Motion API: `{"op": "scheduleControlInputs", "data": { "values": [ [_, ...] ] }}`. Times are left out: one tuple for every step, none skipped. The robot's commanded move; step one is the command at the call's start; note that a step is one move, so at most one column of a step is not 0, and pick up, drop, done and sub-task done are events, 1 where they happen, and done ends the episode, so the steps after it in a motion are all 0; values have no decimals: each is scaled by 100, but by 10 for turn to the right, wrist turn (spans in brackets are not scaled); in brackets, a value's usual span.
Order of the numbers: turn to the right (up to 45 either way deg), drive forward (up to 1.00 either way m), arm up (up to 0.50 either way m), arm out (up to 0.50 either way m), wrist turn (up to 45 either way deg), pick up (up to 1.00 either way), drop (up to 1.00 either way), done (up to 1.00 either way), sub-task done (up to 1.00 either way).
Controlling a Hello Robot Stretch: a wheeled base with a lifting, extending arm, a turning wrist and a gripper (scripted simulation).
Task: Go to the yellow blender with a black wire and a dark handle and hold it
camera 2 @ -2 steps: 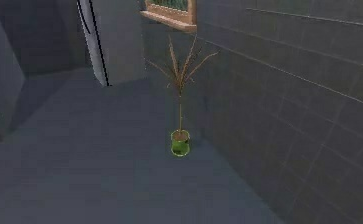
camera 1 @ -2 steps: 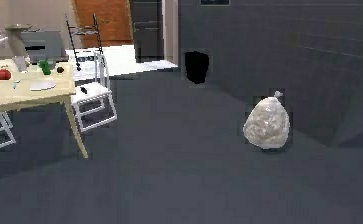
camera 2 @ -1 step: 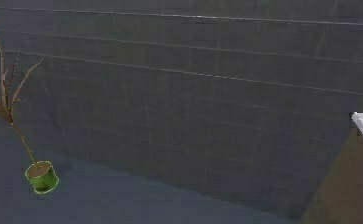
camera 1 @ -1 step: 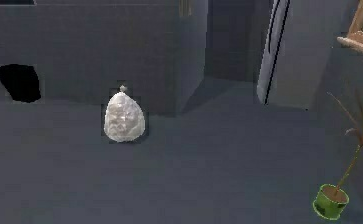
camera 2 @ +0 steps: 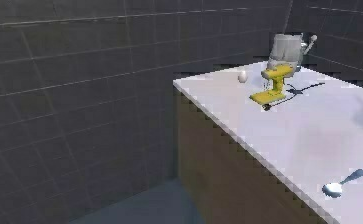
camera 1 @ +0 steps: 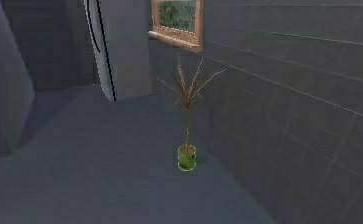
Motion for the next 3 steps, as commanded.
{"op": "scheduleControlInputs", "data": {
  "values": [
    [240, 0, 0, 0, 0, 0, 0, 0, 0],
    [450, 0, 0, 0, 0, 0, 0, 0, 0],
    [390, 0, 0, 0, 0, 0, 0, 0, 0]
  ]
}}
